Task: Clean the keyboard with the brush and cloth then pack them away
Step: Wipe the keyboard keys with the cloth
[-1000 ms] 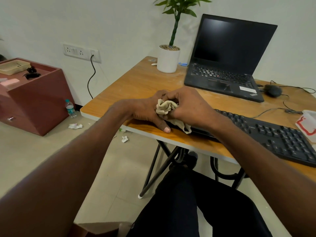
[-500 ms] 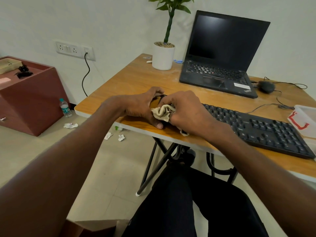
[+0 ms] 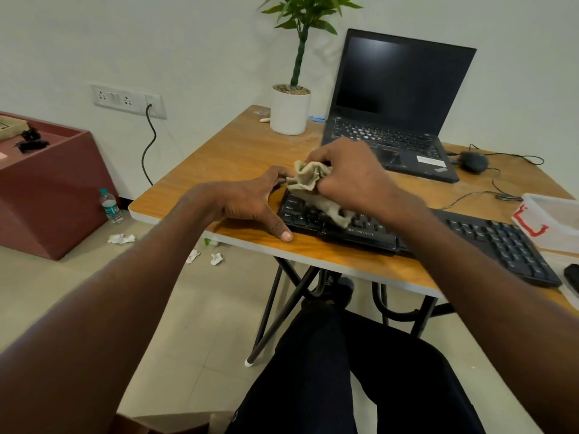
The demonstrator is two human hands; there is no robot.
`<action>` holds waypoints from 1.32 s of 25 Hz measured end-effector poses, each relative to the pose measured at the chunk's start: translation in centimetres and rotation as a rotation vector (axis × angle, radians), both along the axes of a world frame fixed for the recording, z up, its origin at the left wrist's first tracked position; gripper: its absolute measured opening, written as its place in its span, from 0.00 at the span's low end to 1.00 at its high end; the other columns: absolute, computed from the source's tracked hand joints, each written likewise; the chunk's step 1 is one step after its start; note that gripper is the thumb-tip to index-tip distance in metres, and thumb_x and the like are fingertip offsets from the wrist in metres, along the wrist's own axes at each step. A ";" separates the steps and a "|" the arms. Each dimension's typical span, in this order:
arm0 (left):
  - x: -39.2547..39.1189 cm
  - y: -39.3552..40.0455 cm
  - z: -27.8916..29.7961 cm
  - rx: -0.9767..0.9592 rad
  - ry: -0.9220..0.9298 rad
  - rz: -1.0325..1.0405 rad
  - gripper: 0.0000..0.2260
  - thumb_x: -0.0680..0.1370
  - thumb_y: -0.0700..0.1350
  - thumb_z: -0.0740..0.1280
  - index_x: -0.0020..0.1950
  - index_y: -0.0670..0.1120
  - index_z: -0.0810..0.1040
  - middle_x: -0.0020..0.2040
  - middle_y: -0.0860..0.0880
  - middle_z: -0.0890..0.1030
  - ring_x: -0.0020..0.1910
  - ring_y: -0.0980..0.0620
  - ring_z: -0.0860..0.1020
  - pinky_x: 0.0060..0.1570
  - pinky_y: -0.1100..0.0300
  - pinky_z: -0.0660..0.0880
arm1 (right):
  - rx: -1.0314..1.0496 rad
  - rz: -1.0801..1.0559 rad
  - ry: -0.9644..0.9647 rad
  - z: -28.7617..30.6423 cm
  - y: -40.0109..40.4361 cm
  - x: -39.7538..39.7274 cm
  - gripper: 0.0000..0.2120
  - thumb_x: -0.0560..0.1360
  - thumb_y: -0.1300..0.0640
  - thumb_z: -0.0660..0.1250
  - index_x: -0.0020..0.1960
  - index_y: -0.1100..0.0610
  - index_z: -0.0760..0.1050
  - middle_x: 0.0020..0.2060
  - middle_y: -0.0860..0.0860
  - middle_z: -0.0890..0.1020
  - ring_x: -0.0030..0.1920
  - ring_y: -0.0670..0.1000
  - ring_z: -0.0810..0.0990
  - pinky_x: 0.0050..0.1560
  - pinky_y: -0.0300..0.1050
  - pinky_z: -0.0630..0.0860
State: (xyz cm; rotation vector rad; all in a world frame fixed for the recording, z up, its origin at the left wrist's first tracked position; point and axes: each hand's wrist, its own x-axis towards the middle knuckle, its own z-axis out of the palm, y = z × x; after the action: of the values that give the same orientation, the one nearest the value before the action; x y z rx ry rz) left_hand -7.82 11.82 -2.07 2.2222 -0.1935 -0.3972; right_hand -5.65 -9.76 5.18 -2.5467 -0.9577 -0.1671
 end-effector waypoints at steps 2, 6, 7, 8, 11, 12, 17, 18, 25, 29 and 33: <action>0.2 -0.1 -0.1 0.011 0.008 0.003 0.58 0.58 0.58 0.88 0.78 0.66 0.55 0.76 0.55 0.68 0.75 0.48 0.67 0.77 0.42 0.66 | 0.001 0.069 0.036 -1.2 1.4 -0.5 0.14 0.73 0.61 0.74 0.54 0.47 0.87 0.44 0.48 0.87 0.43 0.47 0.83 0.44 0.44 0.82; 0.2 -0.1 -0.2 0.016 0.005 0.002 0.57 0.58 0.59 0.87 0.77 0.65 0.55 0.80 0.54 0.63 0.78 0.47 0.65 0.78 0.43 0.65 | -0.212 0.078 0.035 -1.5 0.6 -0.3 0.15 0.73 0.63 0.75 0.56 0.48 0.87 0.48 0.50 0.87 0.48 0.51 0.83 0.50 0.52 0.83; 0.2 -0.1 -0.1 0.012 0.004 0.001 0.57 0.59 0.58 0.87 0.78 0.64 0.54 0.80 0.54 0.62 0.77 0.47 0.66 0.78 0.44 0.66 | -0.238 0.054 0.053 -1.1 -0.2 0.1 0.14 0.74 0.63 0.75 0.56 0.49 0.87 0.49 0.50 0.87 0.48 0.50 0.83 0.51 0.51 0.83; 0.3 -0.2 -0.1 0.004 0.004 0.000 0.56 0.59 0.57 0.87 0.78 0.63 0.55 0.79 0.53 0.62 0.76 0.47 0.67 0.77 0.44 0.67 | -0.261 0.020 0.072 -0.7 -1.1 0.5 0.13 0.74 0.63 0.75 0.56 0.49 0.87 0.49 0.50 0.87 0.48 0.50 0.84 0.51 0.50 0.83; 0.2 -0.3 -0.2 -0.024 -0.007 -0.001 0.56 0.58 0.57 0.87 0.77 0.63 0.56 0.78 0.53 0.64 0.74 0.48 0.69 0.76 0.45 0.69 | -0.283 -0.074 0.107 0.0 -2.9 1.0 0.13 0.75 0.62 0.74 0.57 0.49 0.86 0.50 0.50 0.86 0.48 0.50 0.83 0.48 0.49 0.83; 0.2 -0.3 -0.2 -0.023 -0.008 0.004 0.56 0.58 0.57 0.87 0.77 0.63 0.56 0.78 0.53 0.64 0.74 0.48 0.69 0.76 0.45 0.69 | -0.260 -0.078 0.083 -0.2 -2.8 0.8 0.13 0.75 0.61 0.74 0.57 0.48 0.86 0.51 0.50 0.86 0.49 0.50 0.82 0.48 0.49 0.82; 0.5 -0.2 -0.6 0.031 -0.018 0.017 0.58 0.56 0.62 0.88 0.77 0.64 0.56 0.80 0.53 0.64 0.78 0.48 0.64 0.79 0.44 0.63 | 0.013 0.006 0.092 -1.9 -0.7 -2.3 0.15 0.71 0.63 0.76 0.54 0.49 0.86 0.46 0.49 0.86 0.46 0.51 0.83 0.45 0.46 0.81; 0.5 -0.3 -0.6 0.028 -0.015 0.018 0.58 0.57 0.61 0.87 0.78 0.63 0.55 0.80 0.53 0.64 0.78 0.48 0.64 0.79 0.45 0.64 | -0.014 -0.005 0.070 -2.1 -0.7 -2.5 0.15 0.71 0.63 0.76 0.56 0.49 0.86 0.47 0.50 0.86 0.46 0.51 0.82 0.46 0.47 0.81; 0.1 -0.3 -0.4 -0.028 -0.004 0.014 0.54 0.60 0.55 0.86 0.77 0.60 0.57 0.77 0.54 0.65 0.73 0.50 0.69 0.75 0.48 0.70 | -0.200 -0.224 0.094 -1.1 -5.4 -1.1 0.10 0.76 0.58 0.74 0.57 0.53 0.86 0.46 0.52 0.86 0.44 0.49 0.80 0.38 0.42 0.74; 0.1 -0.4 -0.4 -0.020 -0.009 0.022 0.55 0.59 0.56 0.87 0.77 0.60 0.56 0.78 0.53 0.65 0.74 0.49 0.68 0.76 0.47 0.69 | -0.014 -0.107 0.039 -2.0 -1.8 -1.7 0.12 0.73 0.62 0.73 0.53 0.51 0.88 0.41 0.51 0.86 0.41 0.50 0.82 0.41 0.49 0.82; 0.3 -0.3 -0.6 -0.025 -0.015 0.020 0.56 0.58 0.58 0.87 0.77 0.60 0.56 0.79 0.52 0.63 0.76 0.49 0.67 0.77 0.47 0.67 | -0.139 -0.104 -0.007 -2.8 -2.5 -1.4 0.12 0.73 0.59 0.76 0.56 0.50 0.87 0.47 0.52 0.86 0.44 0.52 0.83 0.42 0.48 0.81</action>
State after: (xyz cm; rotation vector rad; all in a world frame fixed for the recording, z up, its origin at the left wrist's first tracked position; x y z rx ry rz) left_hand -7.48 11.57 -2.71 2.2009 -0.1829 -0.3655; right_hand -7.08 -12.25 2.41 -2.7267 -0.8672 -0.1448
